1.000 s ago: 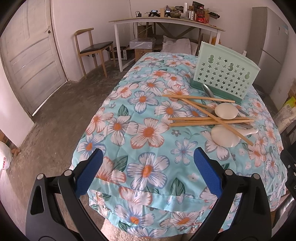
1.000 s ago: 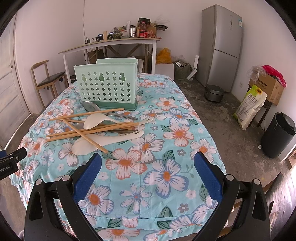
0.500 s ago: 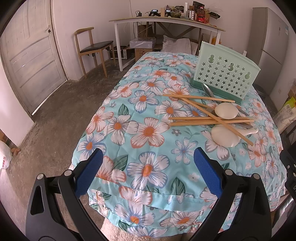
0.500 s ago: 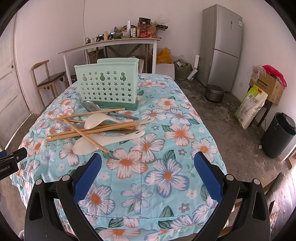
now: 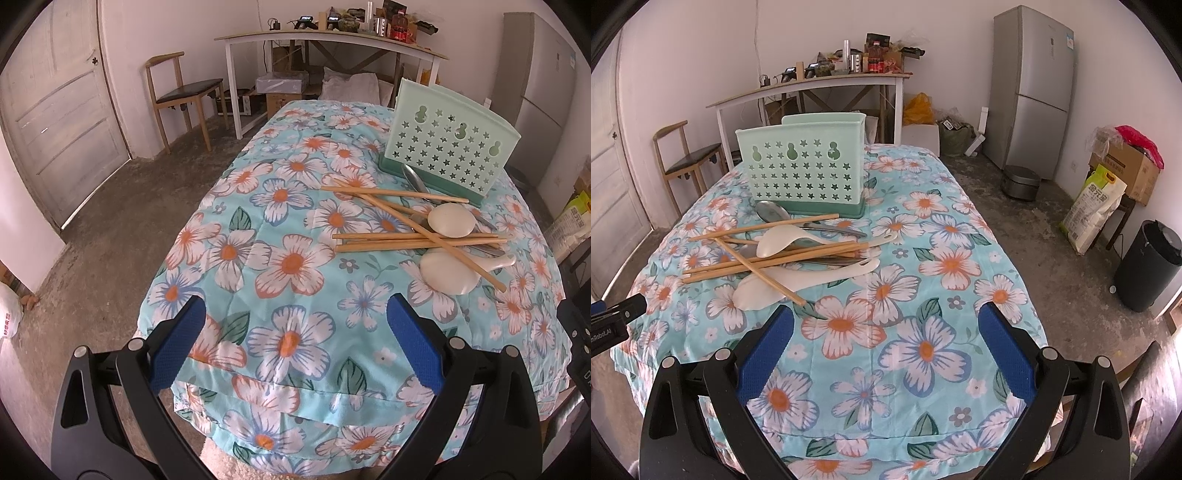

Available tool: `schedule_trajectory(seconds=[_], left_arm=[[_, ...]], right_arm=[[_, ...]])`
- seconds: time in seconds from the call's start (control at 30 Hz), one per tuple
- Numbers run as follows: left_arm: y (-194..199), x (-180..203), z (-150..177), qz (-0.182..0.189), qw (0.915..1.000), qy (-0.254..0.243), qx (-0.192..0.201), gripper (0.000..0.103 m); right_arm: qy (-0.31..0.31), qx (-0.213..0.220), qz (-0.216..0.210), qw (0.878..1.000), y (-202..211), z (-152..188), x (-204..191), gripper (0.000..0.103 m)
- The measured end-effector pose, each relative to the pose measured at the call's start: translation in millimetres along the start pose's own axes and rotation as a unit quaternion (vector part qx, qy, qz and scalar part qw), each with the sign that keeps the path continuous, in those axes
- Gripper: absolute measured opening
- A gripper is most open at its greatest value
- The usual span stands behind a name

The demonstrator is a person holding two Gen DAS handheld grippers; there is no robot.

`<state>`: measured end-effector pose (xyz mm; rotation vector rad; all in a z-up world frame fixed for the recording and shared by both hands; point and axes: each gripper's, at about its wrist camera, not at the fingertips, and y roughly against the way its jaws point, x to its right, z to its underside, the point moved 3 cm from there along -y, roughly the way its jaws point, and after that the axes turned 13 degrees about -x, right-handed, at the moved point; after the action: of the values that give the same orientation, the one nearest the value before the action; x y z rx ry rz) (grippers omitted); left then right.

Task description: Organize utensils

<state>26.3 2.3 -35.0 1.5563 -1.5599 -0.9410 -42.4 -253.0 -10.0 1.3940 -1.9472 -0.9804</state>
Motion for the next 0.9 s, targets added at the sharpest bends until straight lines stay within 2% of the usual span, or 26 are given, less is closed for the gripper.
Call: schedule_trajectory(seconds=[0.53, 0.73, 0.9], left_arm=[[-22, 21, -15, 0.004, 0.9992, -0.037, -0.012, 0.095], [-36, 24, -24, 0.039, 0.9982, -0.04, -0.022, 0.095], [-37, 26, -33, 0.061, 0.997, -0.047, -0.004, 0.095]], right_arm=[[-0.002, -0.035, -0.019, 0.999, -36, -6, 1, 0.097], [0.032, -0.047, -0.032, 0.998, -60, -3, -12, 0.097], [0.068, -0.058, -0.038, 0.995, -87, 1, -24, 0.097]])
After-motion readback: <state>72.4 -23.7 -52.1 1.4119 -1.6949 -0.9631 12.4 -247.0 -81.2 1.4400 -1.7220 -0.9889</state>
